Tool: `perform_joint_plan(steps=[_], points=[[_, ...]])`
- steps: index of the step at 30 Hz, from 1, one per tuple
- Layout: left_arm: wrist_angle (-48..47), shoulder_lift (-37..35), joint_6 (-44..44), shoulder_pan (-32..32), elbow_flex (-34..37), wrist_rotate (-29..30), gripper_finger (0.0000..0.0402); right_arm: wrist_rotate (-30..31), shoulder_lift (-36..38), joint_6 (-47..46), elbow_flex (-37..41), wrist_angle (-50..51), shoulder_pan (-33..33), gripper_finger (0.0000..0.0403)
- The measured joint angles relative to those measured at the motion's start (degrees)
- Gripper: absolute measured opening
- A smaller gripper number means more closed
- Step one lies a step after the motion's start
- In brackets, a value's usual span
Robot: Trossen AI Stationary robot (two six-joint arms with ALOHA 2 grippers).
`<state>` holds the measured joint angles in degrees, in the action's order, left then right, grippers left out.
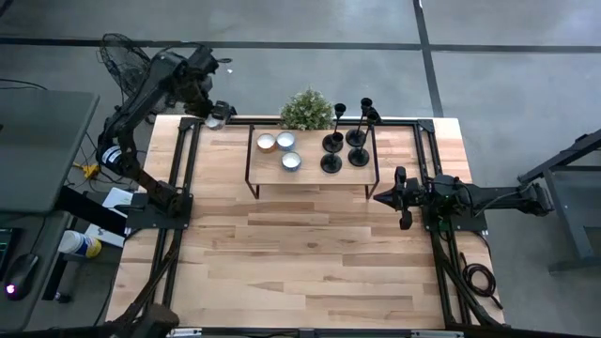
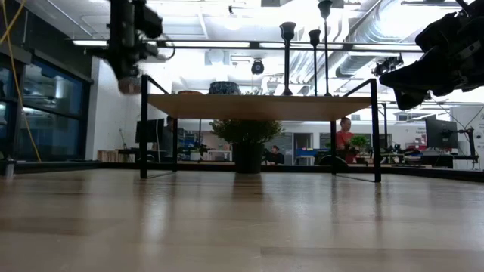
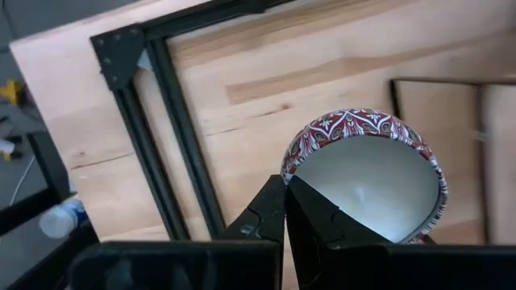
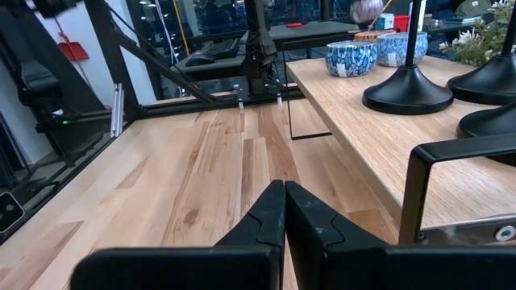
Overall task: Pick & Place candle stick holders
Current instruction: Put the red scented candle on the shelf
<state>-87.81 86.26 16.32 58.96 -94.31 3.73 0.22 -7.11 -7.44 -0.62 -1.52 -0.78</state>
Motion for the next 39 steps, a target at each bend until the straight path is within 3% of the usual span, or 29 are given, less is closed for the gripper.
perform_joint_plan(steps=[11,26,39], points=[[-2.25,0.04,4.93,-9.91,-11.23,-3.42,0.0,-0.02,0.01,-0.02,0.0,0.0,0.02,0.0],[-2.23,0.04,17.42,-27.62,-12.71,-2.88,0.0,-0.02,0.0,0.0,0.0,0.0,0.0,0.0],[0.04,3.55,27.72,-38.1,-12.7,-0.42,0.0,0.0,0.0,-0.02,0.01,0.0,0.01,0.0]])
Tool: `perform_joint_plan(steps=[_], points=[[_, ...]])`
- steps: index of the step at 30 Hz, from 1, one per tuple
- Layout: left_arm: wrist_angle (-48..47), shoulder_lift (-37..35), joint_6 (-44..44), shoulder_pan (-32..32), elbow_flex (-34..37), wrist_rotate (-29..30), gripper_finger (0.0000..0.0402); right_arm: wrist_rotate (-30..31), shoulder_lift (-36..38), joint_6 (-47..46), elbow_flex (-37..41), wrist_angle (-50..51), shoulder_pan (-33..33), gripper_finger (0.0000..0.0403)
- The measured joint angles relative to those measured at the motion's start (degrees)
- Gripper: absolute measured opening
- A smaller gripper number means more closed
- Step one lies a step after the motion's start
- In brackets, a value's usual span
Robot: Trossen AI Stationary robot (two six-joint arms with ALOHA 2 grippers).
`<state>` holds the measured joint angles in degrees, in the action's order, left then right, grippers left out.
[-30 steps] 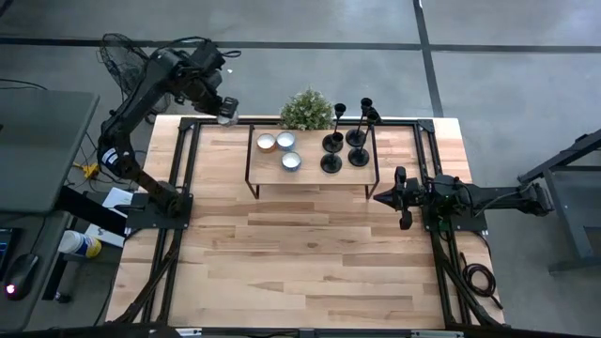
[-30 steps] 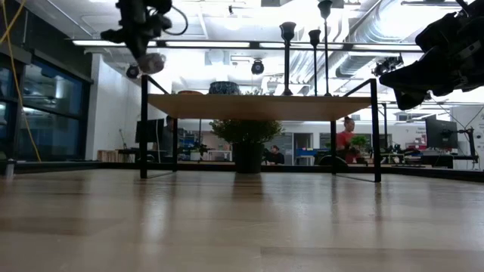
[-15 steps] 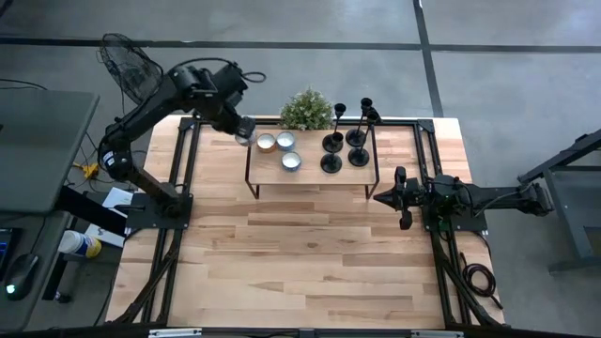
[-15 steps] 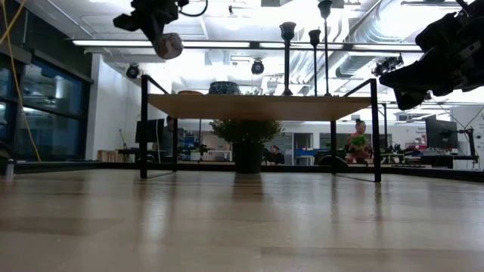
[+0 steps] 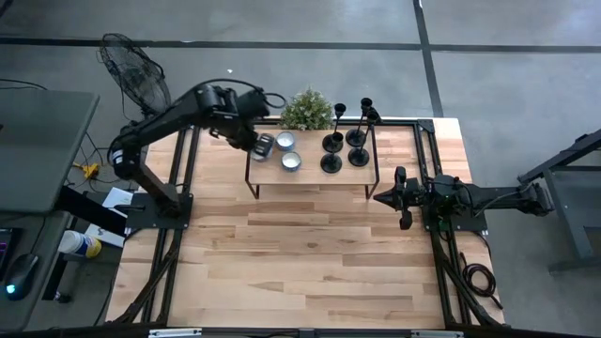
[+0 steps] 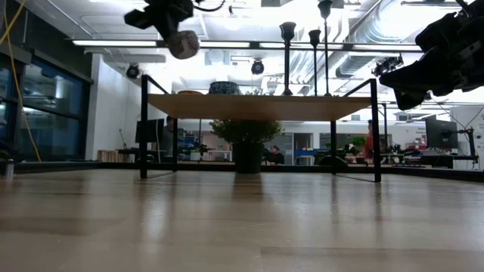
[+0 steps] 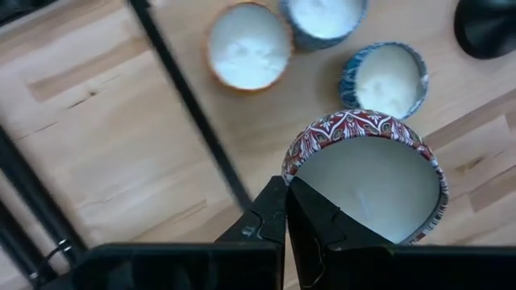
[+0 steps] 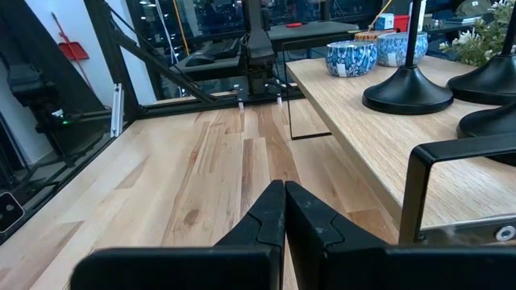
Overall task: Pick & Place candle stick holders
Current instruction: Put the red scented candle on the shelf
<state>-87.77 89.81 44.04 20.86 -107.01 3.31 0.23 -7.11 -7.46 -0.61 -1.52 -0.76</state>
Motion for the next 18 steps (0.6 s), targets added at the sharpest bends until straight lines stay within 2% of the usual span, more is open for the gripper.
perform_joint_plan(steps=[18], points=[[1.11,8.55,0.92,-2.98,0.05,3.97,0.0,-0.02,0.0,0.02,-0.01,0.0,0.01,0.0]])
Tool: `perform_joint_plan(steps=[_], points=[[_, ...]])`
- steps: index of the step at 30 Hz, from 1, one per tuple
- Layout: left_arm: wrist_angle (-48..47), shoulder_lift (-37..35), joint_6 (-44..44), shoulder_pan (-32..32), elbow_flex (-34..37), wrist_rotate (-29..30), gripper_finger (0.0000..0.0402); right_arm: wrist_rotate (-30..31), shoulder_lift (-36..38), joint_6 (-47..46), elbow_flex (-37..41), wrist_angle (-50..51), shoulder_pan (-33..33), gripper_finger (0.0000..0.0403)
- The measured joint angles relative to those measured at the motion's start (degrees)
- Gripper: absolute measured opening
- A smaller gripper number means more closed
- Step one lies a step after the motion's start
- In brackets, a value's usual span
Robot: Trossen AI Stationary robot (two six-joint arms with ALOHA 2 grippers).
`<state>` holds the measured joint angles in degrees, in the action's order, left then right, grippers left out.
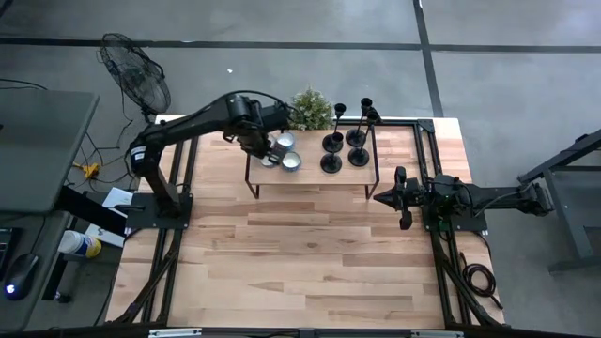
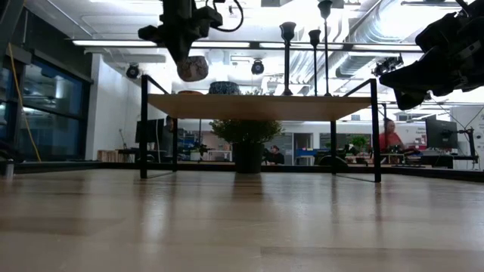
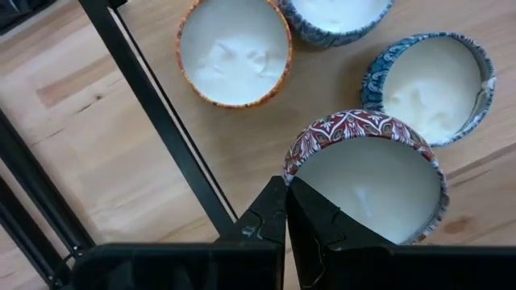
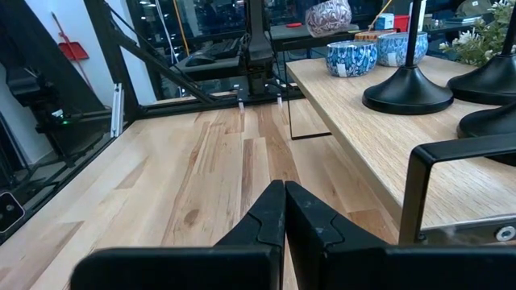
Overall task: Pick & Place candle stick holders
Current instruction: Put the red scented candle on the shelf
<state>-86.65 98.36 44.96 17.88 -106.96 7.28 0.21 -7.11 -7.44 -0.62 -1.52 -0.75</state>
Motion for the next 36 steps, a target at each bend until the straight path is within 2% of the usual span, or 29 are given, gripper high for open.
perform_joint_plan(steps=[12,36], points=[[-3.68,0.99,-1.98,-0.37,-0.02,3.29,0.0,0.0,0.0,-0.02,0.02,0.0,0.0,0.0],[-2.98,2.99,-6.42,-1.42,-0.04,2.34,0.0,0.0,0.0,-0.01,0.02,0.0,0.0,0.0]])
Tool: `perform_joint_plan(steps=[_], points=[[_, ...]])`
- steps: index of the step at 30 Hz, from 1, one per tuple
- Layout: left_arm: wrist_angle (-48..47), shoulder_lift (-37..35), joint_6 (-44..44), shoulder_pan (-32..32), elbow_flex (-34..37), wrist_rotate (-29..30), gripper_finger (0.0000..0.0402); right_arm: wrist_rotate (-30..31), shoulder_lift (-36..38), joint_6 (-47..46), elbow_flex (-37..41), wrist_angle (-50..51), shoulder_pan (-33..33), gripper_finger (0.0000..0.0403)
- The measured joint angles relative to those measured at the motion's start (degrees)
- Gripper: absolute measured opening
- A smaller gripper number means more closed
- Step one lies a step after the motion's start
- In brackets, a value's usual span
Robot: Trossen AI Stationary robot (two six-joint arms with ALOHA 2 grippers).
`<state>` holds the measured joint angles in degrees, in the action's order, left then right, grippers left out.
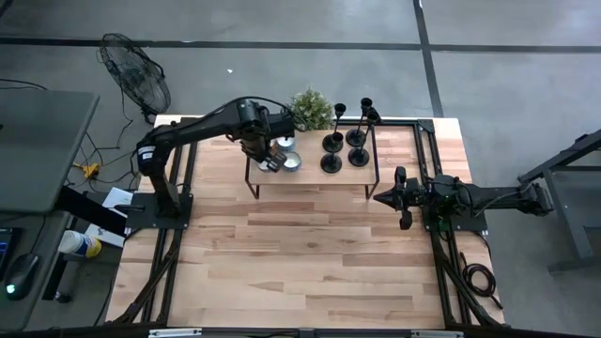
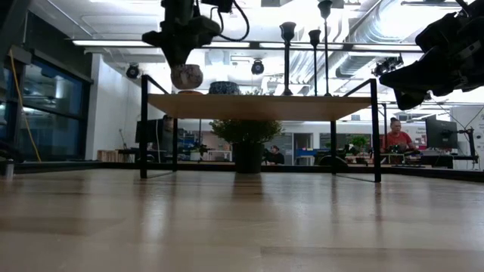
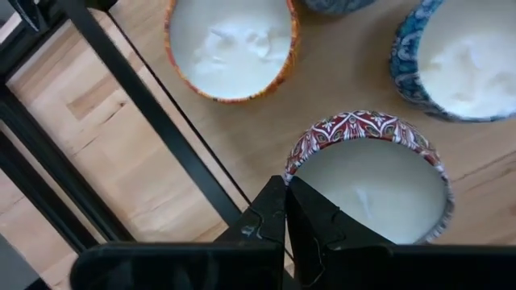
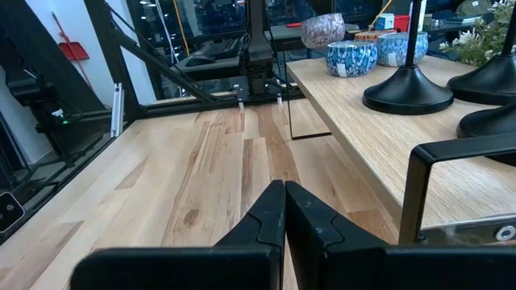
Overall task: Pick & Place candle stick holders
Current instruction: Put the red scented candle on the shelf
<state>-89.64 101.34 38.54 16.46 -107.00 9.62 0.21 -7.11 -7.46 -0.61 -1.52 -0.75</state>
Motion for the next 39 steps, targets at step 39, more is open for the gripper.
perform_joint_plan(steps=[39], points=[[-0.31,4.81,-4.28,0.17,-0.02,0.29,0.0,0.02,0.0,0.01,0.0,0.0,-0.02,0.0]])
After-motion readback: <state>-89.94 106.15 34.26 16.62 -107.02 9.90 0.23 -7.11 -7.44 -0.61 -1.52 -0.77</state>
